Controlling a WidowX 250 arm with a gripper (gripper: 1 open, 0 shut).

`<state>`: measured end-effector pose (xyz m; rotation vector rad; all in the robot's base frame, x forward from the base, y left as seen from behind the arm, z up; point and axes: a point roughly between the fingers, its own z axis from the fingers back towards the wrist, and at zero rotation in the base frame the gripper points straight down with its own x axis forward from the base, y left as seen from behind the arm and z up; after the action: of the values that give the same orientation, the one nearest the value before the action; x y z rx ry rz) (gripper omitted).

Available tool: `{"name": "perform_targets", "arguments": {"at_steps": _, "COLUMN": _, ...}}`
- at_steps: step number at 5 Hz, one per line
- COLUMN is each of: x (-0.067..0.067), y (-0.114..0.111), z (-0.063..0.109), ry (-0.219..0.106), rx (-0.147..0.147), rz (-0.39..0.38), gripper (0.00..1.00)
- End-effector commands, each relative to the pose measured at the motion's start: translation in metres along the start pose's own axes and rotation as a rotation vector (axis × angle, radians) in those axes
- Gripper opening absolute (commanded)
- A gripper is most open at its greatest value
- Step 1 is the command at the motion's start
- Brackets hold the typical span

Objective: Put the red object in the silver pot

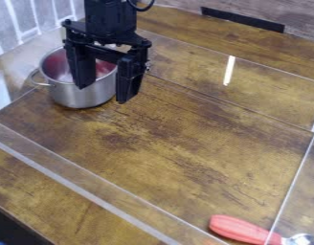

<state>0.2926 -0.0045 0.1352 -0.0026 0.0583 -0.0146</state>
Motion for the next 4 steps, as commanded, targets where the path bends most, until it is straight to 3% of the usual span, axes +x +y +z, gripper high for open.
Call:
{"name": "perform_targets", "arguments": {"at_steps": 1, "x": -0.002, "y": -0.007, "z": -0.007, "ry": 0.03, "rx": -0.005, "rz": 0.009, "gripper": 1.0}}
{"name": "perform_targets", "arguments": {"at_steps": 2, "x": -0.015, "y": -0.022, "z": -0.018, "ry": 0.041, "rx": -0.001, "rz": -0.045, "gripper": 1.0}}
{"name": "perform_targets", "arguments": {"at_steps": 3, "x": -0.009, "y": -0.07, "z": -0.021, "ry": 0.018, "rx": 0.028, "rz": -0.218, "gripper": 1.0}}
{"name": "perform_targets", "arguments": {"at_steps": 4, "x": 0.008, "y": -0.108, "z": -0.022, "ry": -0.003, "rx": 0.053, "rz": -0.401, "gripper": 1.0}}
